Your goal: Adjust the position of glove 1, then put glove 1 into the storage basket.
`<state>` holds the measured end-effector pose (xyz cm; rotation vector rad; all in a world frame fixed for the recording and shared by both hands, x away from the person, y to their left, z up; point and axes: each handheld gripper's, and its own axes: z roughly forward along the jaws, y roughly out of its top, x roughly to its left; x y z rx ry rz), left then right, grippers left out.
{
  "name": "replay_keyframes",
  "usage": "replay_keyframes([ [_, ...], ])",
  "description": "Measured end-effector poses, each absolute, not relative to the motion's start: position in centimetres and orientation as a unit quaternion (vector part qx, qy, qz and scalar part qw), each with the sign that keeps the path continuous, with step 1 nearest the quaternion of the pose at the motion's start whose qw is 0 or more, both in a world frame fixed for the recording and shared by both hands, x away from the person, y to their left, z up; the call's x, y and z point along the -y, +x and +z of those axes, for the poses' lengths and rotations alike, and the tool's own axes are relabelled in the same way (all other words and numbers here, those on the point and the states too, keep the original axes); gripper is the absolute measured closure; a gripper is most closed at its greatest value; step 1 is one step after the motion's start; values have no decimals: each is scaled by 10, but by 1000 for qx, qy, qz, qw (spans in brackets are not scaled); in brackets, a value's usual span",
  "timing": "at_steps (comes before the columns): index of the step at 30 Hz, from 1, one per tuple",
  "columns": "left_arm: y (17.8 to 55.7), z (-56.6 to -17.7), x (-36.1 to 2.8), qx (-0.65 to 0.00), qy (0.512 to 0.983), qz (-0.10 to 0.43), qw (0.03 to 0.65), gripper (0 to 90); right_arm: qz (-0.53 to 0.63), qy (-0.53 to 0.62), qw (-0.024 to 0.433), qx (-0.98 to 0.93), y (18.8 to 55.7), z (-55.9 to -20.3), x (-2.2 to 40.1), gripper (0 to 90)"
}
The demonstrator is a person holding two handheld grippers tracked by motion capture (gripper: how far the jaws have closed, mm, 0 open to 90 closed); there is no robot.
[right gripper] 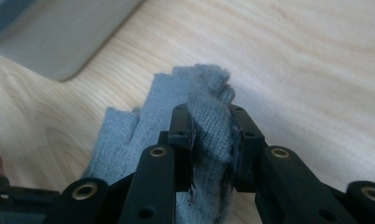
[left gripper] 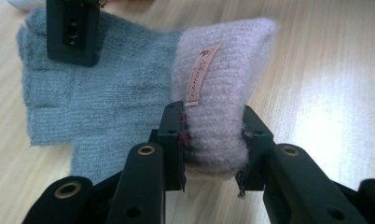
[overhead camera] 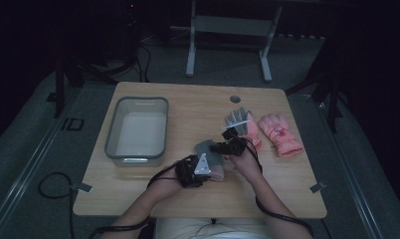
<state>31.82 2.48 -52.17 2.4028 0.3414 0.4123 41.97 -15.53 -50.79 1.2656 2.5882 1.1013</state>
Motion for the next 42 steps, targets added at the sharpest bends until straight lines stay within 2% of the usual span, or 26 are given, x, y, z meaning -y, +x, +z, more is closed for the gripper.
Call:
replay_keyframes([
  [11,318,-487,-43,-133,912,174,348,679,401,394,40,-826,416,-473,151,742],
  [26,318,-463,-58,-130,916,183,334,685,415,379,46,-826,416,-452,136,743],
  [42,327,-422,-97,-138,919,217,298,689,429,347,61,-832,430,-412,92,743],
])
